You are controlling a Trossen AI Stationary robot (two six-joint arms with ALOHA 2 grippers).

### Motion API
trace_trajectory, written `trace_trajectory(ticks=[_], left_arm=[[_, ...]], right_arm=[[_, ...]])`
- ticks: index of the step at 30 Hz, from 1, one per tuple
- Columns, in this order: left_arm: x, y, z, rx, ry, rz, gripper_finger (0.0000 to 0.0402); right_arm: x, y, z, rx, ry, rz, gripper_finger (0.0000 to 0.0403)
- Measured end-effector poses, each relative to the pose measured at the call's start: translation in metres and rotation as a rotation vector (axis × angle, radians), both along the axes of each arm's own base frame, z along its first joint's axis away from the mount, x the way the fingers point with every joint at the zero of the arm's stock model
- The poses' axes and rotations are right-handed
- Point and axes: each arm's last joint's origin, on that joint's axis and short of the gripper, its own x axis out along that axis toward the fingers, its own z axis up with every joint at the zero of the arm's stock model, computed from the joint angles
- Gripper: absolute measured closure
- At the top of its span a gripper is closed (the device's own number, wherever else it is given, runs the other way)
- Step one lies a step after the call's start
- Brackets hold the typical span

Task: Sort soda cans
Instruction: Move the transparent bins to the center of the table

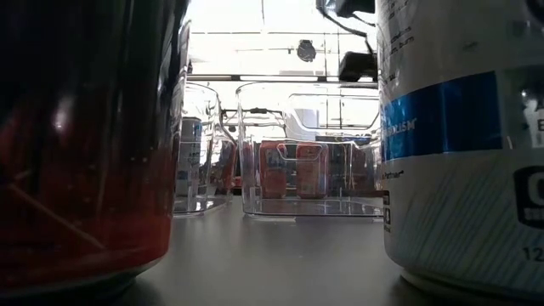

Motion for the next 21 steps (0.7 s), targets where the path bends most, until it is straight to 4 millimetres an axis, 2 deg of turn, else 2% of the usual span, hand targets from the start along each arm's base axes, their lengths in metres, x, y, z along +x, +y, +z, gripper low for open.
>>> trace_trajectory(ticks=[5,13,21], left_arm=[[0.0,0.0,0.0,0.001,0.0,-0.001,0.032],[0.0,0.0,-0.001,-0.001,0.01,0.0,0.032],[-0.001,0.0,-0.003,-0.004,0.03,0.0,0.032]], right_arm=[[0.02,0.002,-0.008,-0.01,0.072,0.028,0.0403],[0.026,0.003,-0.016,0.015,0.066,0.015,0.0401],[0.026,0.004,-0.016,0.04,0.067,0.021,0.0377]])
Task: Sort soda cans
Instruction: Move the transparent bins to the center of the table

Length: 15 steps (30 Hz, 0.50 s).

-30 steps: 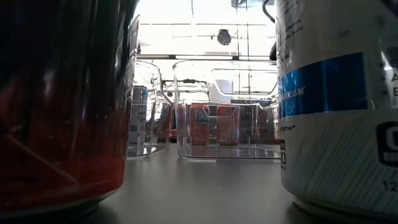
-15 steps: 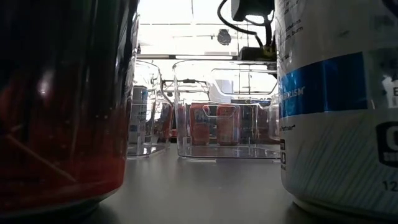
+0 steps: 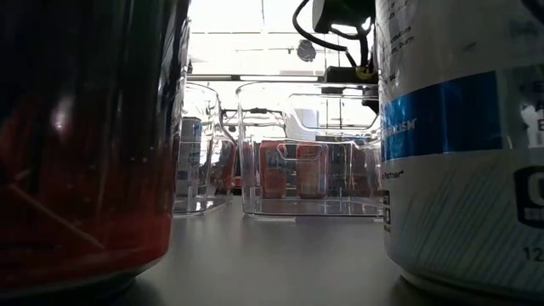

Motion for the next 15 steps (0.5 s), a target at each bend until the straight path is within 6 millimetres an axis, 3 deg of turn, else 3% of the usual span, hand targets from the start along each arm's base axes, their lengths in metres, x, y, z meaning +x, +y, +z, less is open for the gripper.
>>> trace_trajectory(ticks=[9,15], left_arm=[[0.0,0.0,0.0,-0.001,0.0,0.0,0.032],[0.0,0.0,0.0,-0.003,-0.001,0.001,0.032]], right_arm=[[0.001,0.001,0.001,0.031,-0.009,0.014,0.0337],[-0.007,-0.001,0.019,-0.007,-0.074,0.002,0.0323]])
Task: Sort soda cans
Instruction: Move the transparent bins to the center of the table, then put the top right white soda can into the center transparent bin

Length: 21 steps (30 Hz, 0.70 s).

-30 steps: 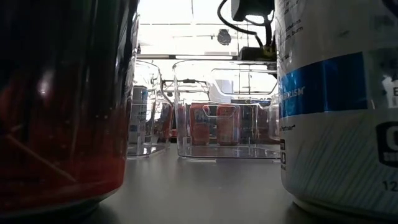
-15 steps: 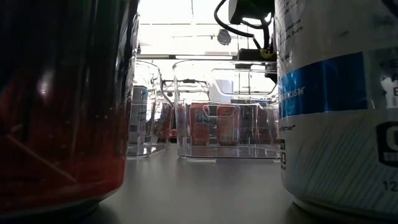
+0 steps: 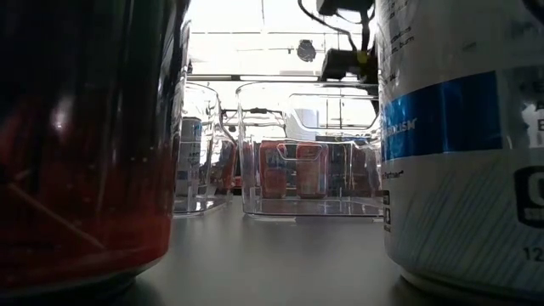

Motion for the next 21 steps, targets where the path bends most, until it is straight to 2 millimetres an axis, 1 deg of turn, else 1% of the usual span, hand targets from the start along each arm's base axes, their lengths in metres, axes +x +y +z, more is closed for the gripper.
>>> trace_trajectory(ticks=[4,12,15,21], left_arm=[[0.0,0.0,0.0,0.0,0.0,0.0,0.032],[0.0,0.0,0.0,0.0,-0.004,0.0,0.032],[0.0,0.0,0.0,0.004,-0.004,0.006,0.032],[0.0,0.0,0.0,0.004,-0.004,0.01,0.032]], right_arm=[[-0.01,-0.003,0.02,-0.054,-0.069,0.003,0.0321],[-0.034,-0.009,0.058,-0.159,-0.196,0.086,0.0321],[-0.042,-0.011,0.069,-0.214,-0.232,0.144,0.0321],[-0.055,-0.013,0.085,-0.29,-0.274,0.336,0.0321]])
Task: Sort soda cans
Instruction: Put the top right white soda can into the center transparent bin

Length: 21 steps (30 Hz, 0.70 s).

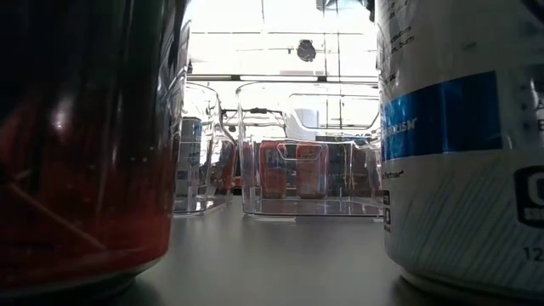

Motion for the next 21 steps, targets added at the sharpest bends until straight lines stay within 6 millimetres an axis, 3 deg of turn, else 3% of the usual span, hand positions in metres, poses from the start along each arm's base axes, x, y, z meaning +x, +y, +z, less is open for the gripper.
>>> trace_trajectory(ticks=[9,21], left_arm=[[0.0,0.0,0.0,-0.001,0.0,0.001,0.032],[0.0,0.0,0.0,-0.001,0.0,0.001,0.032]], right_arm=[[-0.018,-0.003,0.017,-0.089,-0.023,0.17,0.0321],[-0.016,-0.009,0.018,-0.243,0.006,0.343,0.0321]])
